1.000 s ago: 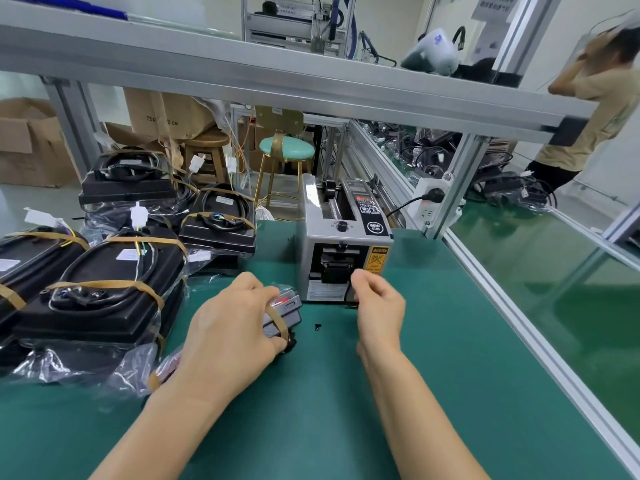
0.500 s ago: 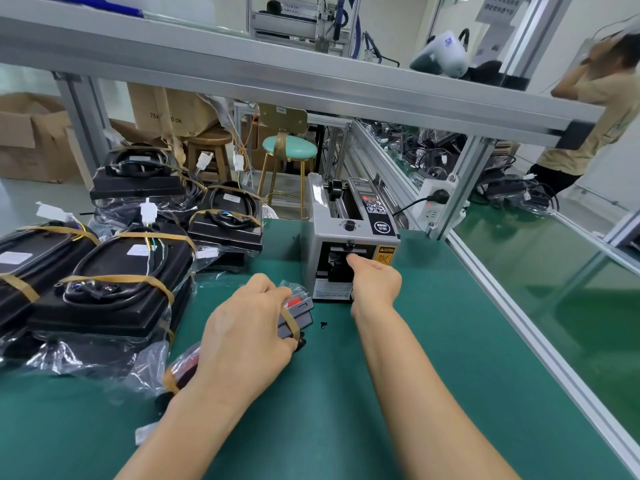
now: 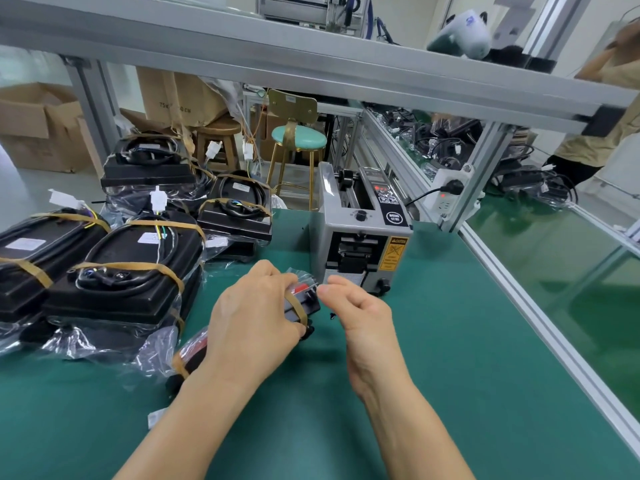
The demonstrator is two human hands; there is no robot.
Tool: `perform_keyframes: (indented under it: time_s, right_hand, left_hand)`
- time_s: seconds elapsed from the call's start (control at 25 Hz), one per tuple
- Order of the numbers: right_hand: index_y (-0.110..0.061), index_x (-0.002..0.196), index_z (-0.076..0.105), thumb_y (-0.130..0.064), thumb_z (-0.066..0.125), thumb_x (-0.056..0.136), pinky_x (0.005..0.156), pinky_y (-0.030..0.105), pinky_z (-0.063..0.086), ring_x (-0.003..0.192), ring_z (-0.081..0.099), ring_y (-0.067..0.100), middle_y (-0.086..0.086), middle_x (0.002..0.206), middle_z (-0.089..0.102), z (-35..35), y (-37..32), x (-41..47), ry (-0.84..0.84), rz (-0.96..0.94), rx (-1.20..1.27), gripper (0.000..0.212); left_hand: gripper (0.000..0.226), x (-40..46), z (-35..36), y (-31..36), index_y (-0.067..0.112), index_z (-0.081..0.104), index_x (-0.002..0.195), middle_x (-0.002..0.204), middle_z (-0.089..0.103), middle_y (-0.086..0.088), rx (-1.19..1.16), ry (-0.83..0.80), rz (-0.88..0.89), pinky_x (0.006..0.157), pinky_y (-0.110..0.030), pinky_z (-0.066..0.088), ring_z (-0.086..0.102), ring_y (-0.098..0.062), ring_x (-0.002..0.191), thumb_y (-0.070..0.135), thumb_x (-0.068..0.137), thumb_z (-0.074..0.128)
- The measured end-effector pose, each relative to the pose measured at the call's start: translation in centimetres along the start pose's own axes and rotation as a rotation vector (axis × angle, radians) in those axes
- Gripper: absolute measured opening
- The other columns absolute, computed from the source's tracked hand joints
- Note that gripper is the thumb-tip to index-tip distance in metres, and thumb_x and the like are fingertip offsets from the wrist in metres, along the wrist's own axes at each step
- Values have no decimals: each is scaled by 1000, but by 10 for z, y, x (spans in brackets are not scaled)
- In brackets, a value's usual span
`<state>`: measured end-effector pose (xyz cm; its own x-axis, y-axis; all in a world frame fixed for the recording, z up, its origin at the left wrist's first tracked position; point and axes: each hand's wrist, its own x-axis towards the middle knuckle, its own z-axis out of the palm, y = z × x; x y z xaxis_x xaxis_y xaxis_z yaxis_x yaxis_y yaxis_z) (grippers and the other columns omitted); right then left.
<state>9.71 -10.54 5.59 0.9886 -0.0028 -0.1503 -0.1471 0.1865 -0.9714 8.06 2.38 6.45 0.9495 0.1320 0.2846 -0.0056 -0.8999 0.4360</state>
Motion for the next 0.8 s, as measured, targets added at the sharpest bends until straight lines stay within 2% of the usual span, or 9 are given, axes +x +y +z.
perform_keyframes:
  time_s: [0.08, 0.24, 0.32, 0.44, 0.6, 0.8]
  right_hand:
    - [-12, 72, 76, -9, 71, 81, 79, 15, 40, 93, 59, 0, -5, 117, 63, 1, 6, 1, 19, -7, 23, 11]
    - [-8, 75, 75, -6, 70, 82, 69, 4, 43, 85, 59, -16, 3, 119, 63, 5, 11, 2, 28, -24, 70, 9]
    - [-4, 76, 75, -5, 70, 81, 66, -1, 41, 83, 59, -16, 8, 117, 64, 7, 13, 3, 40, -31, 66, 8]
    - [-1, 76, 75, -9, 72, 79, 74, 7, 43, 87, 59, -6, 12, 111, 66, 8, 15, 2, 88, -78, 14, 9]
    - [-11, 68, 76, -12, 73, 75, 84, 25, 48, 89, 61, 5, 11, 98, 69, 10, 15, -1, 119, -150, -57, 8]
    - [-15, 66, 75, -13, 72, 77, 83, 23, 47, 88, 61, 2, 5, 92, 70, 12, 15, -3, 174, -195, -160, 11]
  left_hand:
    - [43, -1, 0, 0, 33, 64, 107, 92, 48, 9, -3, 1, 0, 65, -28, 38, 55, -17, 84, 34, 65, 76]
    - [36, -1, 0, 2, 30, 65, 100, 90, 48, 8, -13, 16, 5, 63, -28, 38, 55, -17, 81, 33, 66, 76]
    - [36, -2, 1, 1, 30, 64, 100, 91, 48, 9, -8, 8, 4, 62, -28, 37, 54, -17, 81, 33, 66, 75]
    - [30, -1, 0, 1, 30, 64, 95, 90, 47, 8, -7, 8, 3, 61, -27, 37, 54, -16, 79, 33, 67, 74]
    - [27, -1, 0, 1, 29, 64, 94, 89, 47, 8, -9, 10, 12, 59, -27, 34, 52, -16, 78, 32, 68, 73]
    - [42, -2, 1, 0, 32, 64, 108, 92, 47, 10, -4, 11, 21, 62, -26, 32, 52, -16, 82, 32, 67, 75]
